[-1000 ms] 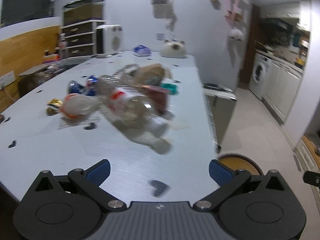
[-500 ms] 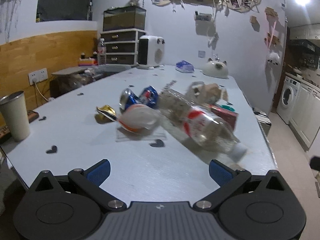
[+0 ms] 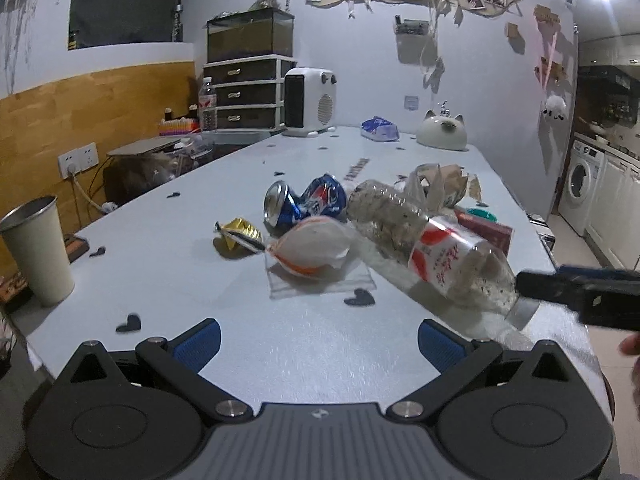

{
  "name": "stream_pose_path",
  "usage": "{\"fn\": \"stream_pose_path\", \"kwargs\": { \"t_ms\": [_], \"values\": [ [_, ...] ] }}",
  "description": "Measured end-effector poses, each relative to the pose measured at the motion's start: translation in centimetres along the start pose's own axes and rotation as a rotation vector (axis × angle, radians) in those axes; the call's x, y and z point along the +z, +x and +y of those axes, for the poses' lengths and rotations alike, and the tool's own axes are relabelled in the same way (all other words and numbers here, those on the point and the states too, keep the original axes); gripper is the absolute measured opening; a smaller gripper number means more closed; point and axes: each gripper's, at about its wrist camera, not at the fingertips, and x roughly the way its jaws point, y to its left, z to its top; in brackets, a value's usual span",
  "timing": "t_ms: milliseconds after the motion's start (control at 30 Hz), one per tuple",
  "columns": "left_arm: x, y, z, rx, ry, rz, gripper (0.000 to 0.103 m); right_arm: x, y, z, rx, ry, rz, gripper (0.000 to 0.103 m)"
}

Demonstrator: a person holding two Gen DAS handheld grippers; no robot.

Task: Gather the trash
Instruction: 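Grasp the clear plastic bag with the left tool while the right tool grasps the plastic bottle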

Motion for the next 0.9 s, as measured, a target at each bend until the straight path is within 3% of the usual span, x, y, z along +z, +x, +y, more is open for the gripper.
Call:
{"fn": "stream_pose_path", "kwargs": {
  "t_ms": [67, 100, 133, 300, 333, 433, 567, 633, 700, 767, 900],
  "values": [
    [0.6, 0.3, 0.2, -0.012, 0.005, -0.011, 0.103, -0.2, 0.8, 0.0, 0.045, 0.003, 0.023, 0.052],
    [1.0, 0.5, 0.2, -0.014, 0.008, -0.017, 0.103, -0.3, 1.1, 0.1, 0.056, 0.008, 0.033, 0.045],
    [1.4, 0.7, 0.2, -0.015, 0.011, -0.023, 0.103, -0.4, 1.2, 0.2, 0.051, 0.009, 0.039, 0.027],
    [3.2, 2.6, 0.6, -0.078, 0.032, -0.066, 0.103, -1.1, 0.1, 0.1, 0.063, -0.008, 0.047, 0.016],
    [3.5, 3.2, 0.6, -0.077, 0.042, -0.066, 0.103, -1.2, -0.4, 0.0, 0.064, -0.005, 0.045, 0.010],
    [4.4, 5.4, 0.5, -0.026, 0.092, -0.036, 0.102, -1.5, -1.8, -0.6, 0.065, 0.018, 0.061, 0.005],
    [4.9, 7.6, 0.9, -0.001, 0.142, 0.006, 0.091, -2.4, -4.0, -0.9, 0.068, 0.023, 0.079, 0.004],
    [4.9, 8.3, 1.2, -0.003, 0.180, 0.015, 0.078, -2.7, -4.8, -1.1, 0.071, 0.031, 0.074, 0.005],
    [4.8, 8.6, 1.2, -0.008, 0.228, 0.012, 0.067, -2.5, -5.2, -1.3, 0.079, 0.044, 0.063, 0.013],
    [4.7, 8.9, 1.2, -0.017, 0.274, 0.004, 0.056, -2.0, -4.9, -1.4, 0.075, 0.048, 0.056, 0.029],
    [4.9, 9.3, 0.7, -0.034, 0.388, -0.012, 0.040, -0.4, -3.4, -1.2, 0.087, 0.029, 0.047, 0.046]
  ]
}}
